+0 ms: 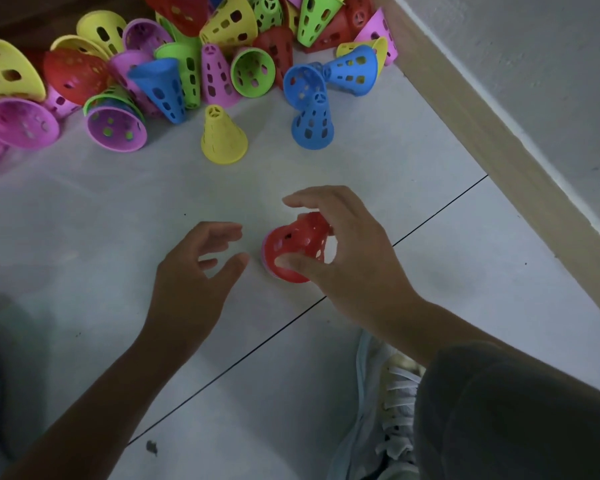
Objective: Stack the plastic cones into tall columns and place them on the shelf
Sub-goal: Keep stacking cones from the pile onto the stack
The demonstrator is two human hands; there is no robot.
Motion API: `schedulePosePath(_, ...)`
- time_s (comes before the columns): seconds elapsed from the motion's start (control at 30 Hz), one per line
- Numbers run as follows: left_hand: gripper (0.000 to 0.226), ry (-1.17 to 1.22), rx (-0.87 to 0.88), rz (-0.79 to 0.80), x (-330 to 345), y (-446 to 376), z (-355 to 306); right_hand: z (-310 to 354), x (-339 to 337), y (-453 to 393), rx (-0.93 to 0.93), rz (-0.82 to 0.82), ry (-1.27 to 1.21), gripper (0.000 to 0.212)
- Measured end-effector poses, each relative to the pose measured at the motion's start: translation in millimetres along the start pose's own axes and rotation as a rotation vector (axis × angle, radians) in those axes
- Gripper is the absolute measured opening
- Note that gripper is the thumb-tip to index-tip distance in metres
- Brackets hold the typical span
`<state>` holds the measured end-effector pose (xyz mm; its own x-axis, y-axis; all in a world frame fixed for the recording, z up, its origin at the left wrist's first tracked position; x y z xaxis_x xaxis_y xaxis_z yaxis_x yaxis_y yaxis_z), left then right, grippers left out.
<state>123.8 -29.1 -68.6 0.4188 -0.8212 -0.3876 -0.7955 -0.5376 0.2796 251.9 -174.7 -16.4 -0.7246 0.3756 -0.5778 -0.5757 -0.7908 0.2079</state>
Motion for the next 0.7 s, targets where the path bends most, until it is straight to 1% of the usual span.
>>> schedulePosePath(0.1,0.030,0.003,0.012,0.007,0,-7,-3,-6,12,-6,-0.023,0.057,0.032,0.059)
schedulePosePath(0.2,0.028,0.005,0.025,0.003,-1,-15,-10,-9,17,-10,-0.051,0.099,0.032,0.053)
schedulePosePath(0.27,0.027,-0.005,0.033,-0.005,-4,-23,-15,-11,10,-14,-0.072,0.082,0.039,0.052)
schedulePosePath(0.4,0.026,-0.014,0.048,-0.030,-11,-45,-28,-25,-18,-35,-0.085,-0.027,0.060,0.045)
schedulePosePath(0.5,0.026,-0.066,0.082,-0.055,-18,-65,-39,-37,-36,-62,-0.094,-0.070,0.198,0.050)
schedulePosePath(0.6,0.029,-0.172,0.117,-0.088,-24,-89,-46,-44,-53,-89,-0.122,-0.097,0.376,0.062)
schedulePosePath(0.7,0.036,-0.303,0.185,-0.156,-31,-109,-53,-50,-70,-117,-0.133,-0.111,0.503,0.074)
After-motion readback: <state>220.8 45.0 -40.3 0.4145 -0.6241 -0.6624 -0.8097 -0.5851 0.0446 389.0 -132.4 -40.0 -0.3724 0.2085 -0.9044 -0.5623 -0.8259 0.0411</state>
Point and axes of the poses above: each hand's wrist, its own y-axis away from the middle knuckle, its own x-axis out of the palm, z = x × y, the point moved 9 cm from there along -y, towards the middle knuckle, and after that the axes turned 8 degrees about z, right-handed, at the moved point
